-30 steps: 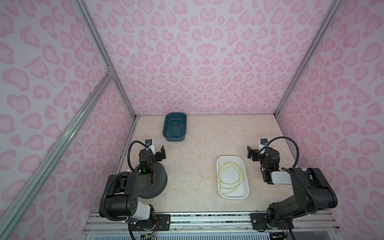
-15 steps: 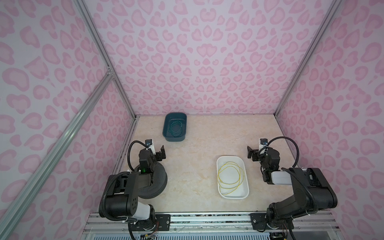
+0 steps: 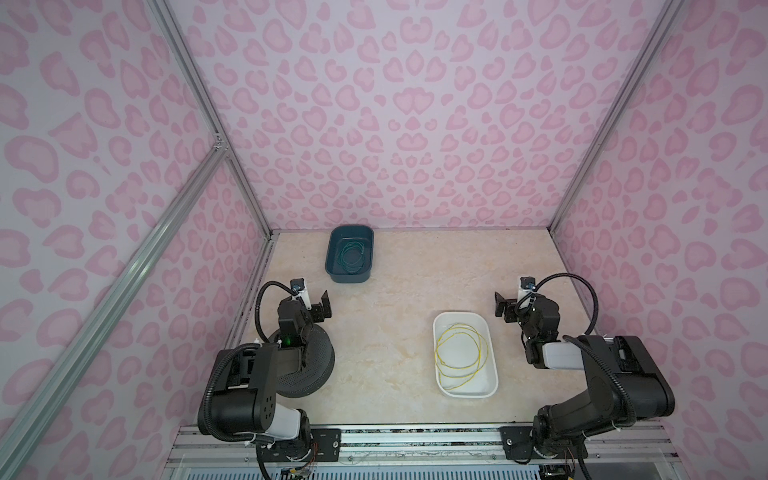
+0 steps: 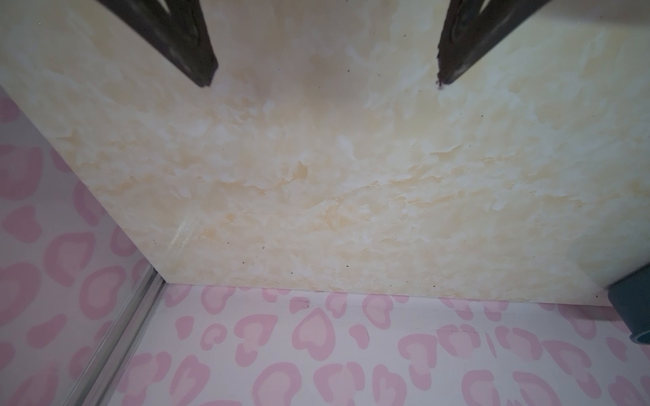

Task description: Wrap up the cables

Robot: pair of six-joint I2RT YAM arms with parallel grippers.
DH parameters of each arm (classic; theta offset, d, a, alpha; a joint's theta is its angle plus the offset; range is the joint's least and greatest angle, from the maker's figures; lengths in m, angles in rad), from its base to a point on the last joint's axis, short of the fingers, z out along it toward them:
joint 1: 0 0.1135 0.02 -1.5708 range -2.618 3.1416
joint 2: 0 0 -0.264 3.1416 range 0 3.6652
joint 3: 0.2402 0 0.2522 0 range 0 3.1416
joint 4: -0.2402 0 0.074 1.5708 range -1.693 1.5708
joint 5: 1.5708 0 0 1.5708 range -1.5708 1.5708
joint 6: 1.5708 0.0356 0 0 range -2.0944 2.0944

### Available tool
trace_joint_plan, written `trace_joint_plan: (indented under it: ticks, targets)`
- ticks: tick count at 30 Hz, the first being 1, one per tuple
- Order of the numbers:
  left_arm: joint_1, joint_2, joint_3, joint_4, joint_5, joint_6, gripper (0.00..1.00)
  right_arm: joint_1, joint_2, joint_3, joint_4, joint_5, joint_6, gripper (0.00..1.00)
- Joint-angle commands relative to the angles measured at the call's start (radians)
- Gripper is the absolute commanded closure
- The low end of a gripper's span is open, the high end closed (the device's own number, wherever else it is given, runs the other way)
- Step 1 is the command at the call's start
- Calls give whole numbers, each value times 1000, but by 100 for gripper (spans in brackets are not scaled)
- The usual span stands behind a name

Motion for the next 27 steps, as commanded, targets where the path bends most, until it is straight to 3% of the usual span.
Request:
trace_joint_plan:
  ticks: [1,15,19,20,24,27]
  targets:
    - [1,-2,2,41,-6,-1,2,-1,-1,-1,28,-2,3,0]
    - [2,-1,3,38,-5,-1,2,0,-2,-4,30,-4,1,0]
    - [0,-2,2,41,-5,-1,2,59,-39,30,-32,184,-9,0]
    - [2,-9,-3,51,-10,-4,2,87,-73,64,-119,215,-29,0]
    - [0,-174,223,-428,10,6,2,216,-209,269,-546,368,-41,0]
    - [-15,-285,374,-654,87,-47,2,332,-295,470,-876,535,21,0]
